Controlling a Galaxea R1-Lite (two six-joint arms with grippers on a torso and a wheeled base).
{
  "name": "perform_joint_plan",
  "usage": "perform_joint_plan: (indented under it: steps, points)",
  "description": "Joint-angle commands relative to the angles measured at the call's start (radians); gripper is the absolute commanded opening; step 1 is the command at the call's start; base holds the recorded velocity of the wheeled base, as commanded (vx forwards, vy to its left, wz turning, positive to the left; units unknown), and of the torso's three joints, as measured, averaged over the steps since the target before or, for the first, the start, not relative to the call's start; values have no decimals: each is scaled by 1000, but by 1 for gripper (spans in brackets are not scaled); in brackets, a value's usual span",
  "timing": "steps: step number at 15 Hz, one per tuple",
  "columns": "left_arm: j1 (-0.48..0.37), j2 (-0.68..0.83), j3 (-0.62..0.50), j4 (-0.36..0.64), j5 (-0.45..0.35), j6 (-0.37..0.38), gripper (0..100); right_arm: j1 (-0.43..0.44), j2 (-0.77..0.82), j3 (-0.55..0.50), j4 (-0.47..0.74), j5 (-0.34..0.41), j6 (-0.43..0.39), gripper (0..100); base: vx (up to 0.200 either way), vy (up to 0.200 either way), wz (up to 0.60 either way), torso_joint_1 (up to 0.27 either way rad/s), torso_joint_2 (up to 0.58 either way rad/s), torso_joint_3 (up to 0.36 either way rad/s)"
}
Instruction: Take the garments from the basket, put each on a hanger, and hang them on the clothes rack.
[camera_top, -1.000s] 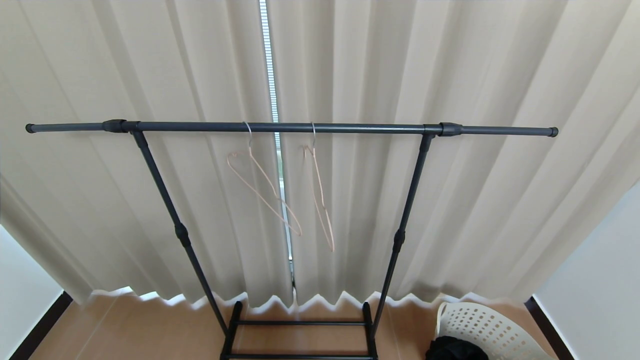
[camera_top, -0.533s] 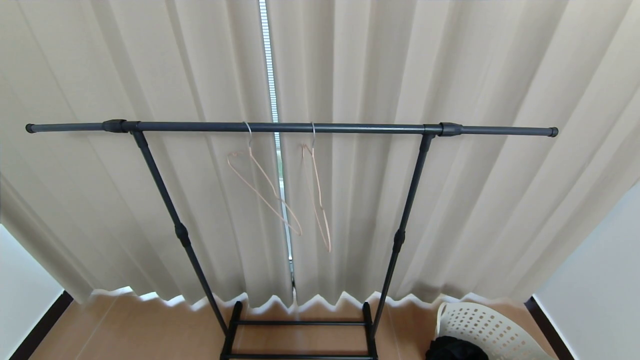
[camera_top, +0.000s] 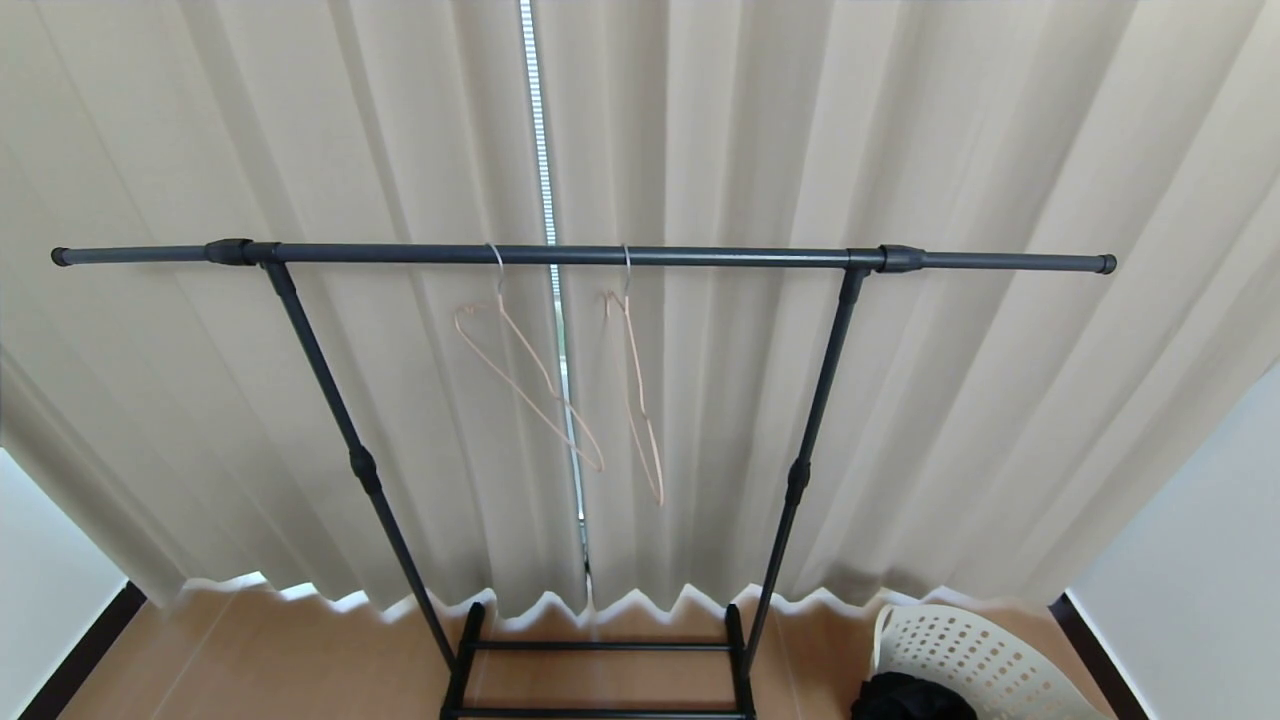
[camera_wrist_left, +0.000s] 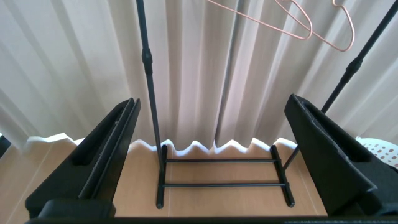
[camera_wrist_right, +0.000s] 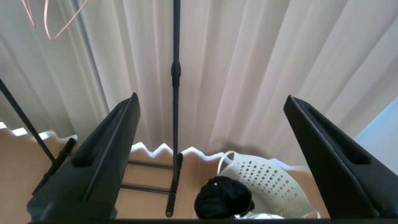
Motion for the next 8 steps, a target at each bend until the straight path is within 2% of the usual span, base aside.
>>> perform_joint_plan:
  steps: [1, 8]
  points:
    - [0, 1, -1, 0, -2, 1, 100, 0, 1, 0, 0, -1, 5, 100, 0, 0, 0, 0, 0, 0]
    - [0, 1, -2, 0, -6, -1, 100, 0, 1, 0, 0, -1, 3, 100, 0, 0, 0, -7, 10, 9]
